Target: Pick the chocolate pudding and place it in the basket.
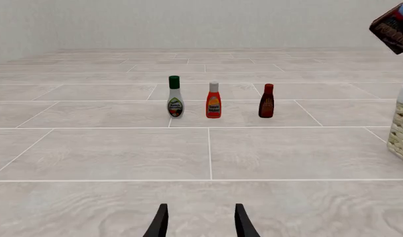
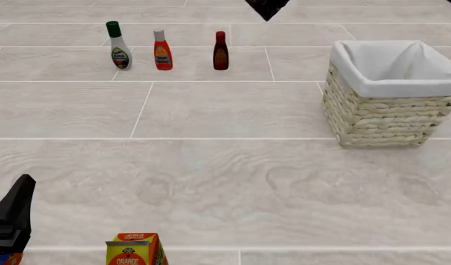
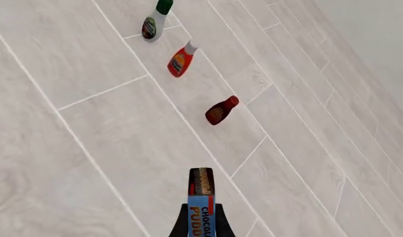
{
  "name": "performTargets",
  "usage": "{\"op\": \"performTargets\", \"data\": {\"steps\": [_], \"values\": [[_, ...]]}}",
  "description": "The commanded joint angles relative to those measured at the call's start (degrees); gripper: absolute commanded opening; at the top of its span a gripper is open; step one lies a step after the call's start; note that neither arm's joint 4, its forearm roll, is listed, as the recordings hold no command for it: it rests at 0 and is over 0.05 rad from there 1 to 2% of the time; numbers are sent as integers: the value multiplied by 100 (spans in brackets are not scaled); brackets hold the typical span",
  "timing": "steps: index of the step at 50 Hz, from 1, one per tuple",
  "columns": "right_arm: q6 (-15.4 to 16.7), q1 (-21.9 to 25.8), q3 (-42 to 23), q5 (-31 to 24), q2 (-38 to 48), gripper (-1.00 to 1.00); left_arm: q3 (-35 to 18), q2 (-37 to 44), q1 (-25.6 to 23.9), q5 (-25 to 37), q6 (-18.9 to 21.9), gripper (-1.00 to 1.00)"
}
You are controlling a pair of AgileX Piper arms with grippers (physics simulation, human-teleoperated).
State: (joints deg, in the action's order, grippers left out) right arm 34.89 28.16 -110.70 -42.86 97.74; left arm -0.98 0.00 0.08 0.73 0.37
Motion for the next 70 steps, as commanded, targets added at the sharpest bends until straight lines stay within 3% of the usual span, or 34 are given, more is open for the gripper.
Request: {"op": "performTargets", "data": {"steps": [1,9,11,20,49,70], "values": [[-334,-294,52,114,-441,-100,2,2,-9,-2,-4,100],[-491,-522,162,210,-710,-100,2,2,-8,-1,-5,100],[-680,-629,123,309,-800,-100,2,2,-9,-1,-4,100],[-708,-835,450,470,-995,-100,2,2,-9,-2,-4,100],[-1022,-1624,640,574,-1379,-100,2,2,-8,-3,-4,100],[-1114,-2240,1380,789,-1849,-100,2,2,-10,-2,-3,100]]}}
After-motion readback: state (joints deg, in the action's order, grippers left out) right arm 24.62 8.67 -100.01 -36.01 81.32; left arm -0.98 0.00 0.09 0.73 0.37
